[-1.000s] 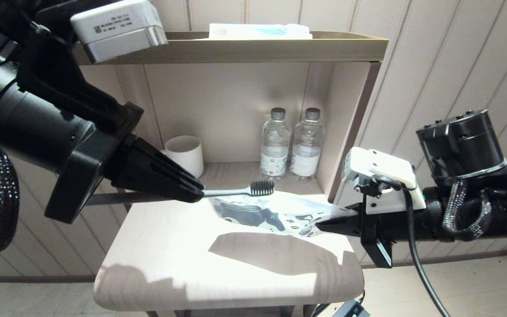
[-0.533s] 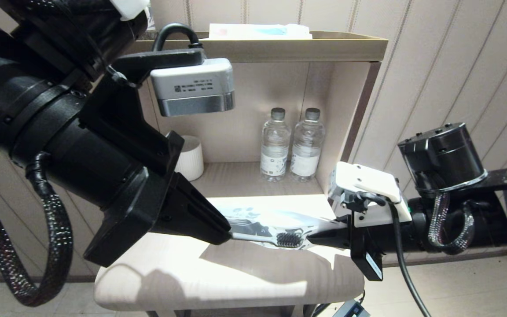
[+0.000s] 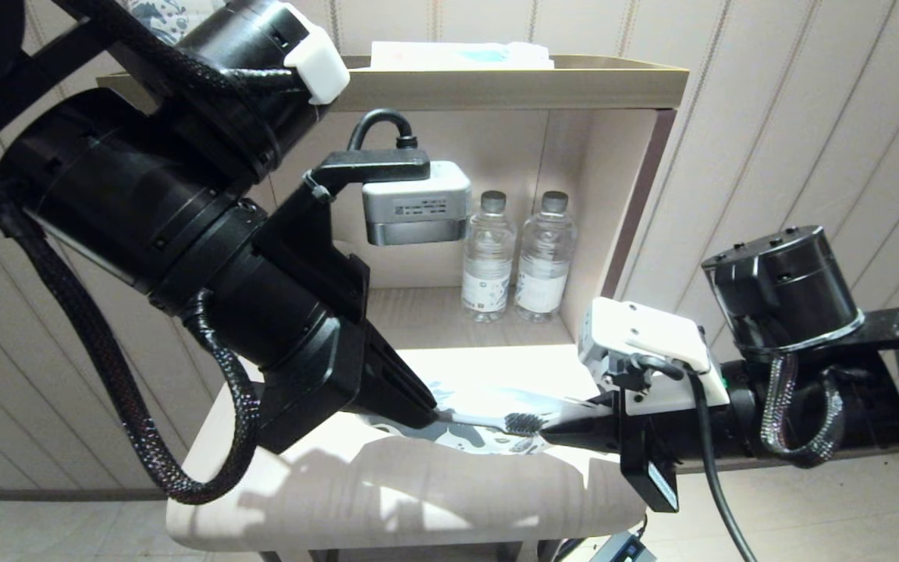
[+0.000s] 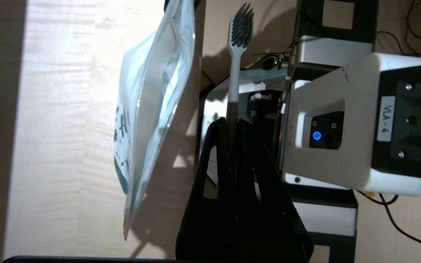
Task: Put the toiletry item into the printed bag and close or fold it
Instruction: Place the toothbrush in the storage bag
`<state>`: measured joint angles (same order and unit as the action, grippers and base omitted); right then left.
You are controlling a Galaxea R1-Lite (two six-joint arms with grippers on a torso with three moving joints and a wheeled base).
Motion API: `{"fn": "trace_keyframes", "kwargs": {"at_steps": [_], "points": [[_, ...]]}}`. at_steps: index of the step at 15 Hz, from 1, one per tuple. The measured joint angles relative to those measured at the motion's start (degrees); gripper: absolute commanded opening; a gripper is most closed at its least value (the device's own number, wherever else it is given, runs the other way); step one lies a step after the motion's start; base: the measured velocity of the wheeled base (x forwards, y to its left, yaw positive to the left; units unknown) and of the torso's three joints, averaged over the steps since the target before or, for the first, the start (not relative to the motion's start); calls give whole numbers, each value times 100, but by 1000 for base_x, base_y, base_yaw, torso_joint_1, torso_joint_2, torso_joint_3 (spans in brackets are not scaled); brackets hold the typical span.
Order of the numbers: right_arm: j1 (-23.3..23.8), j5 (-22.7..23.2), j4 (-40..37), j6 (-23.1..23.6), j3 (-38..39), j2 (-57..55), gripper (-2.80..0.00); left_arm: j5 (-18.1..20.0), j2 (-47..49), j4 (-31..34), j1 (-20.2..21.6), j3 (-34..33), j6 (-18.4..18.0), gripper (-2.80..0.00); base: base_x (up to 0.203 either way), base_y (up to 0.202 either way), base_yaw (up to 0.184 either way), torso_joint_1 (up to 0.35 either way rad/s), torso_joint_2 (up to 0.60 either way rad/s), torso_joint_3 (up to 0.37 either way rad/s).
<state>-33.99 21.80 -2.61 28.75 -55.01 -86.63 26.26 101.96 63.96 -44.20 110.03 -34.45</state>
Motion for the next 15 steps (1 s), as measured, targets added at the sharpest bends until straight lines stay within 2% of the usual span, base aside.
{"fn": "trace_keyframes", "kwargs": {"at_steps": [7, 15], "points": [[6, 31, 177, 27, 217, 16, -280, -7, 415, -316, 4, 27, 2, -280, 0, 0, 0, 0, 0, 0], [0, 39, 243, 27, 339, 63, -280, -129, 599, -343, 285, 11, -7, -280, 0, 0, 0, 0, 0, 0]]}}
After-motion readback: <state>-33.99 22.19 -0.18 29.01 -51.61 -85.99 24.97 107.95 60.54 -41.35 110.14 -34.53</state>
